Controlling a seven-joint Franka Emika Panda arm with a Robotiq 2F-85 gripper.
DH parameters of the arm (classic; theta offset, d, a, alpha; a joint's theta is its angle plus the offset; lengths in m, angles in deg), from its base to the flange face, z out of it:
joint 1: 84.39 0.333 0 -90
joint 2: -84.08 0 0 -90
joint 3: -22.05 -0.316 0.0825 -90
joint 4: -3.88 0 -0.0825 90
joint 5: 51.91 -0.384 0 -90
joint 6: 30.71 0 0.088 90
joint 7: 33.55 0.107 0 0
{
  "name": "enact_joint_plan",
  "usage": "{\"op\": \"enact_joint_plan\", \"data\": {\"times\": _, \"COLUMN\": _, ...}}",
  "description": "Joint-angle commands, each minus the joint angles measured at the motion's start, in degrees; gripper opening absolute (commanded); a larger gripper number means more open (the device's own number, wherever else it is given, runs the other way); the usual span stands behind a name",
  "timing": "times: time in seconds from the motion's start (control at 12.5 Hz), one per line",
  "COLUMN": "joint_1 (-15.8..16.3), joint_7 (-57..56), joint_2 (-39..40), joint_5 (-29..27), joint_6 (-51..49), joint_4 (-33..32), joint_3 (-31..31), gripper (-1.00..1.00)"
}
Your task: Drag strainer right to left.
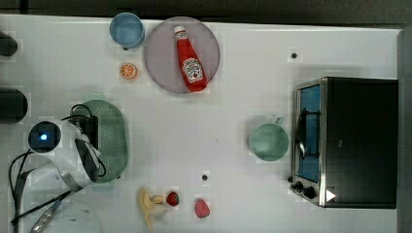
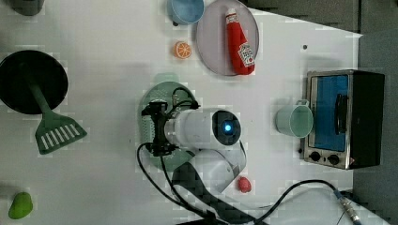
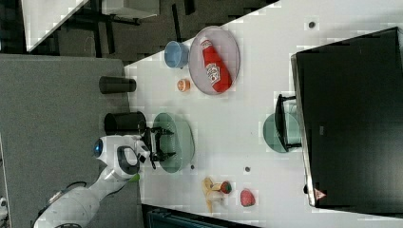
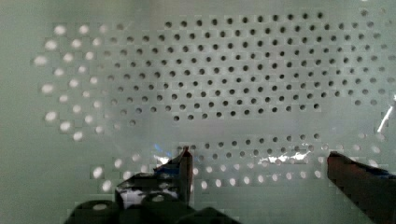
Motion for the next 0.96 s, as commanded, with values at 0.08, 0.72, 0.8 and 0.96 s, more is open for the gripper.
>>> {"op": "enact_joint_plan", "data": {"times": 0.08, "joint_1": 1.17, "joint_7": 2.43, "joint_2": -0.51, "joint_5": -1.46, "joint_6": -0.39, "joint_4": 1.60, "joint_3": 0.55, "gripper": 1.00}}
{"op": "enact_joint_plan", "data": {"times": 0.72, "joint_1": 3.77, "joint_7": -1.22, "joint_2": -0.74, "joint_5": -0.11, "joint_6": -0.90, "joint_4": 5.11, "joint_3": 2.57, "gripper": 1.00}}
{"op": "enact_joint_plan", "data": {"times": 0.8, "joint_1": 3.77, "joint_7": -5.17, "joint_2": -2.86, "joint_5": 1.03, "joint_6": -3.55, "joint_4": 4.65, "joint_3": 3.81, "gripper": 1.00}}
{"op": "enact_joint_plan", "data": {"times": 0.96, "joint_1": 3.68, "joint_7": -15.26, "joint_2": -8.71, "joint_5": 2.64, "joint_6": -10.21, "joint_4": 4.03, "joint_3": 7.39, "gripper": 1.00}}
